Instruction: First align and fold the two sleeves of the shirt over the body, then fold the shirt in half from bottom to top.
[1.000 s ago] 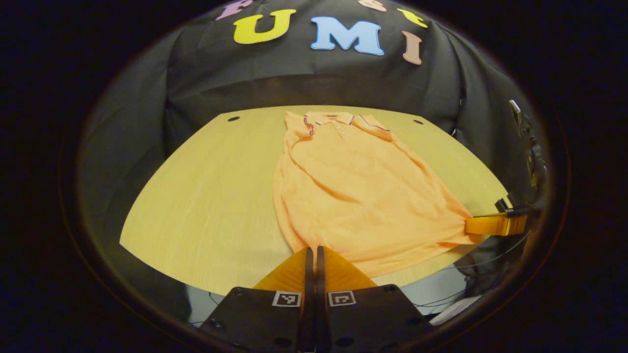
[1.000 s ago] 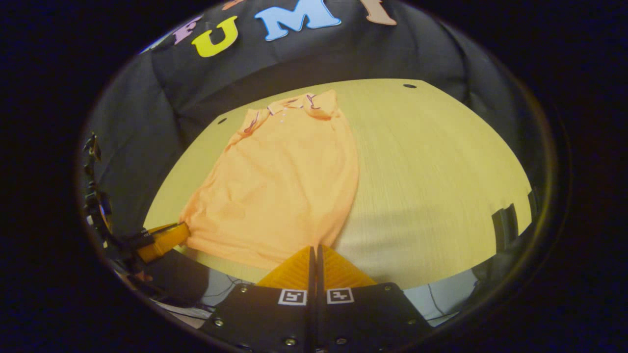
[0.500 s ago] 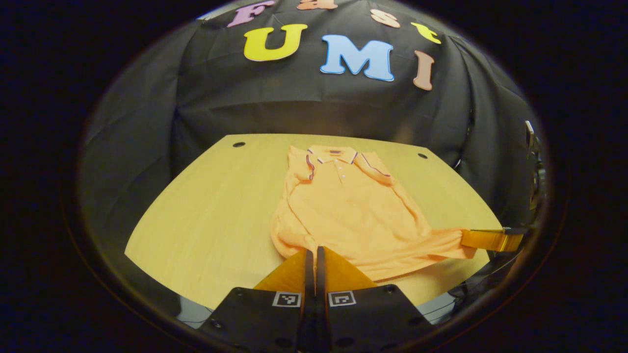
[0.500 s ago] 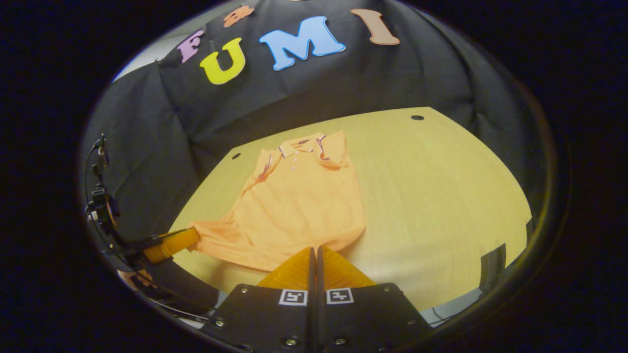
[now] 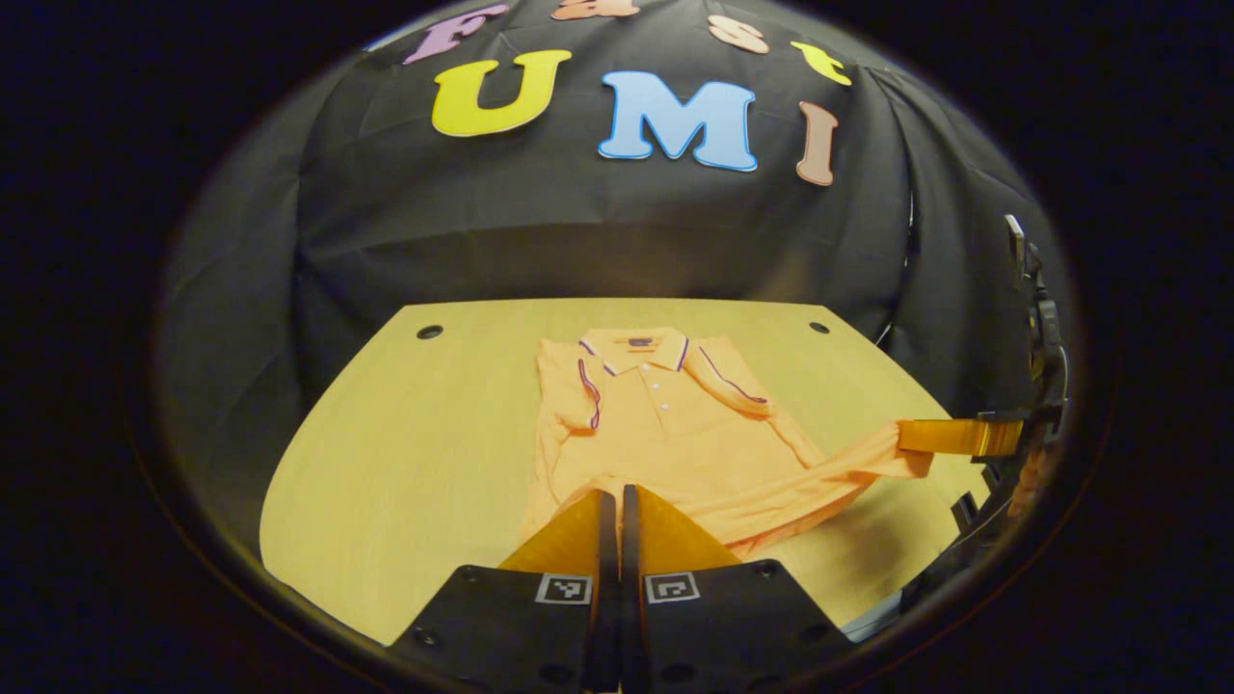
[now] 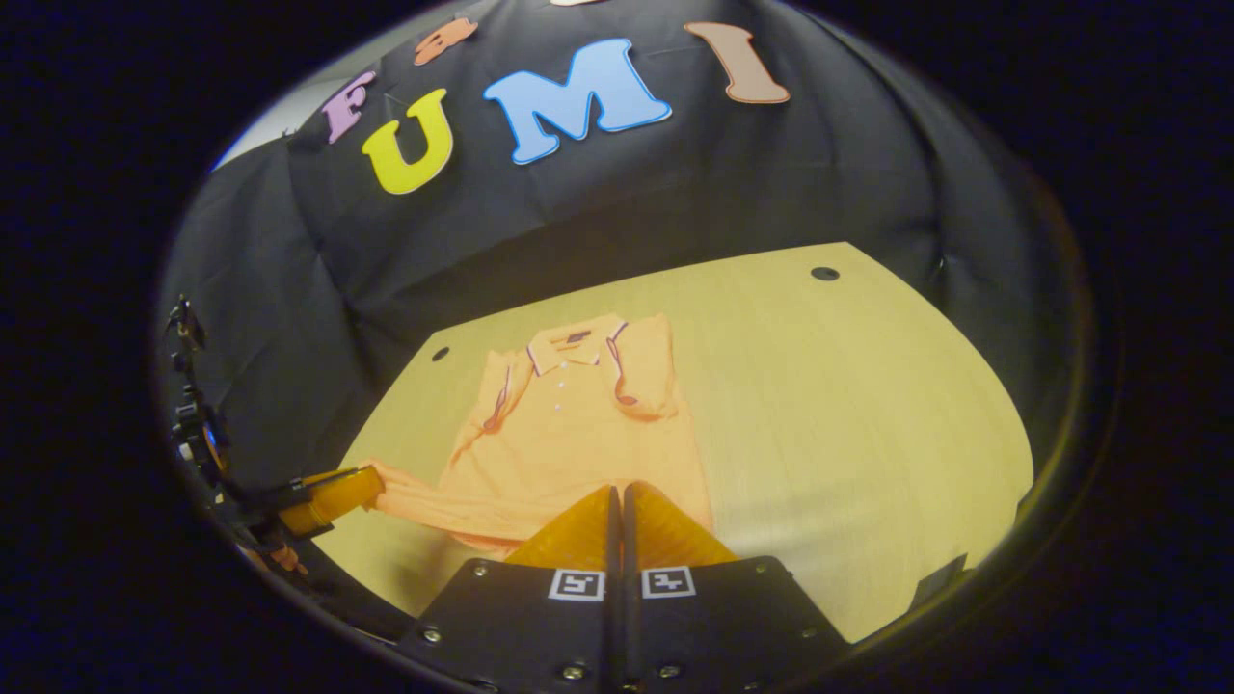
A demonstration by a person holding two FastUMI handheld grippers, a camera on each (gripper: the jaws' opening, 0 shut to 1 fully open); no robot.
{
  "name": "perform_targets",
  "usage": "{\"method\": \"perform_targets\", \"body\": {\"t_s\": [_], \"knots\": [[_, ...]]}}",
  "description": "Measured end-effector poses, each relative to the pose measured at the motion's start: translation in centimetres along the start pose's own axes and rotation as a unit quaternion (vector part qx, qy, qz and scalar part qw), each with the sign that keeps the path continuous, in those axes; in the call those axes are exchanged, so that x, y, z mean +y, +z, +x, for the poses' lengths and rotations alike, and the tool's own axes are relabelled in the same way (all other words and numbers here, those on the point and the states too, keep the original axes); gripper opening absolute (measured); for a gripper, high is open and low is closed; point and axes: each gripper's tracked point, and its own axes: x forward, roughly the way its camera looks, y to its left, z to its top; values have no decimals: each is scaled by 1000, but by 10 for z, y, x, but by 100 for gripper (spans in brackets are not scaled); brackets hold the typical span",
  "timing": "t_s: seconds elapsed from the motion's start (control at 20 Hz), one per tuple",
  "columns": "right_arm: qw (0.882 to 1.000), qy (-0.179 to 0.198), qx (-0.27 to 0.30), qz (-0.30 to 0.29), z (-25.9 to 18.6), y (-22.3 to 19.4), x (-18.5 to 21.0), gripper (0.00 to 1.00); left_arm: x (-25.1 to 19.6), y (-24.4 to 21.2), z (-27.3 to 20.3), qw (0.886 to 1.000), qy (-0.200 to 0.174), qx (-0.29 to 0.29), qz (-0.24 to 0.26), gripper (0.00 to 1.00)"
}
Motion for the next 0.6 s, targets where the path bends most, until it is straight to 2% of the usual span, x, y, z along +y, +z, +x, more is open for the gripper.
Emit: {"method": "perform_targets", "body": {"t_s": [0.35, 0.6], "knots": [[999, -38, -23, -1, 74, 80, 2, 0, 29, 80, 85, 999, -21, -31, 0, 6], [998, -55, -32, -2, 126, 123, 4, 0, 51, 105, 134, 999, -16, -38, 18, 6]]}}
